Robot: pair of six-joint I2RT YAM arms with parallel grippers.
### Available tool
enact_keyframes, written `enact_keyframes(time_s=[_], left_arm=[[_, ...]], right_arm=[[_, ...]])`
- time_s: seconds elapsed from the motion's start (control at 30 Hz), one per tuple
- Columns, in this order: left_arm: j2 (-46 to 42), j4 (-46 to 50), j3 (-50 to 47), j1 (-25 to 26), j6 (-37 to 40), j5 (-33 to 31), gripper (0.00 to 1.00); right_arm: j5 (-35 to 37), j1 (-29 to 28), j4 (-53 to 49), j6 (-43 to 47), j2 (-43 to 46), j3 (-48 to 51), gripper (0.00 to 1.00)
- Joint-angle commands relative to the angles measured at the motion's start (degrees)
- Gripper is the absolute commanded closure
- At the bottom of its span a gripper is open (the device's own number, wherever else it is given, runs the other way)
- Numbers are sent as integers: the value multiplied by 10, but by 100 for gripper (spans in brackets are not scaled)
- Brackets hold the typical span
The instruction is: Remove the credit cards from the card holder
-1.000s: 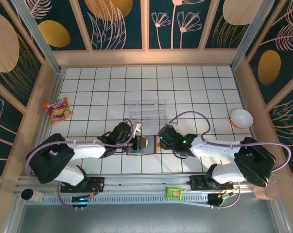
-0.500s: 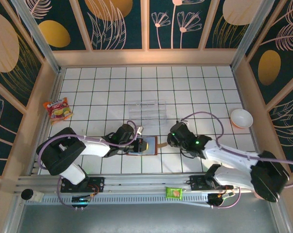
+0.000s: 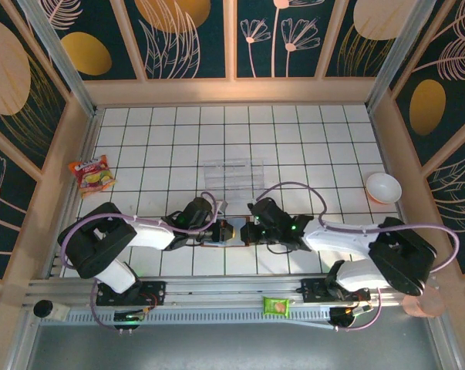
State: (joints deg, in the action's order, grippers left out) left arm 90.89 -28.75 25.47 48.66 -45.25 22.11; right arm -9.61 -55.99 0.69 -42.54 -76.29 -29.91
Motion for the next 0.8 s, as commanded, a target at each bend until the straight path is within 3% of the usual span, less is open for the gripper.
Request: enact_keyframes(time_s=[0.0, 0.1, 0.33, 0.77], left_arm=[[-11, 9, -13, 4, -2, -3, 100], [-43, 28, -15, 3, 4, -20, 99], [-157, 106, -41, 2, 25, -114, 79], [-151, 150, -97, -1, 21, -188, 91]], right_arm=[[7, -1, 21, -19, -21, 9, 100], [45, -1, -5, -23, -49, 7, 100], [93, 0, -43, -17, -53, -4, 100], [100, 0, -36, -17, -53, 4, 100]])
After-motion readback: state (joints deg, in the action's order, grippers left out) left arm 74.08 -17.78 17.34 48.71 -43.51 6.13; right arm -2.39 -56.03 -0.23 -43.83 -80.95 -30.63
